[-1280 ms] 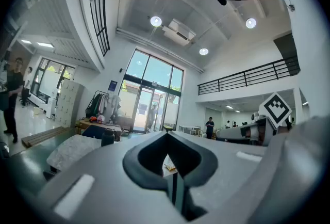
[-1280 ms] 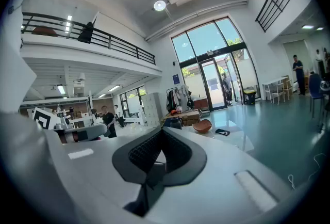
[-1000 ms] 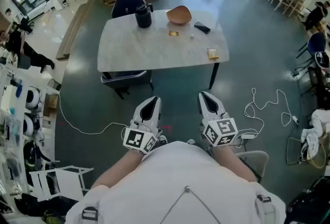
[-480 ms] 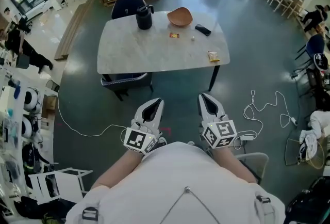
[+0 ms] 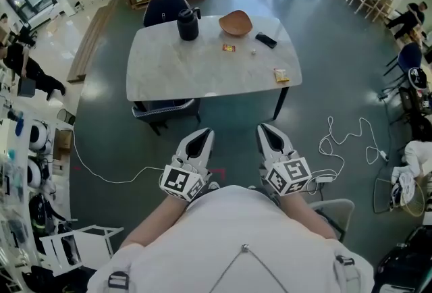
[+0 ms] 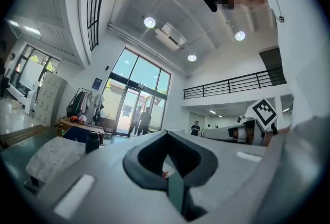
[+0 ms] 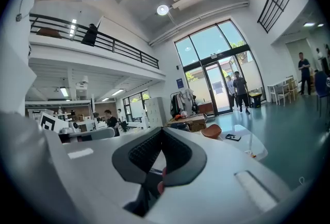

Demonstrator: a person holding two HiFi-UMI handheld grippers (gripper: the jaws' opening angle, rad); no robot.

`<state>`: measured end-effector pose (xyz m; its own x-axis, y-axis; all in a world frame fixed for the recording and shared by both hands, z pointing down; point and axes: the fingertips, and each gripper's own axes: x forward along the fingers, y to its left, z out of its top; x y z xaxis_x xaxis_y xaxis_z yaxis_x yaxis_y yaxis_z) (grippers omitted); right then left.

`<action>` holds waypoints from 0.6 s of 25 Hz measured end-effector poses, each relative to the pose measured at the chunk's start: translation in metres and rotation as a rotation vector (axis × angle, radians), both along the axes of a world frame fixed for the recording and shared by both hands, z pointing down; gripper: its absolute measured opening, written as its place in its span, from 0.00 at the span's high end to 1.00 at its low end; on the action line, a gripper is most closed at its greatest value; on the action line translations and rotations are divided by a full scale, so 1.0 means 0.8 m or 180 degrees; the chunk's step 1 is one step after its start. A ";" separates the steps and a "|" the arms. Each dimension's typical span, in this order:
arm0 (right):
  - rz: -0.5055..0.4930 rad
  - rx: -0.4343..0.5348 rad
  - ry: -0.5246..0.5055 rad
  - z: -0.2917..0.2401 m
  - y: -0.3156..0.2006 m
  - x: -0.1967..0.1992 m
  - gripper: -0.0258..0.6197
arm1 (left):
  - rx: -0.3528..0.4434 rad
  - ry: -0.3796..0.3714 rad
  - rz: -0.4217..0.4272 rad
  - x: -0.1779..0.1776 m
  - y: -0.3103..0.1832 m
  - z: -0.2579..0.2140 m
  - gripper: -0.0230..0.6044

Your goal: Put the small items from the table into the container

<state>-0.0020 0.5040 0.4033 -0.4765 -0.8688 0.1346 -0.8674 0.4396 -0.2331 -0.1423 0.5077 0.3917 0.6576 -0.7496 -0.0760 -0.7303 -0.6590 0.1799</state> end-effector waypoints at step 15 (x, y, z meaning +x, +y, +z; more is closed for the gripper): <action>0.0020 -0.0020 0.0178 0.019 -0.041 -0.035 0.91 | 0.0032 0.0086 0.0405 -0.010 -0.050 0.003 0.96</action>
<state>-0.0297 0.4713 0.4182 -0.4627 -0.8708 0.1663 -0.8818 0.4329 -0.1870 -0.1504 0.4674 0.3938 0.7450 -0.6592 -0.1021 -0.6356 -0.7479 0.1912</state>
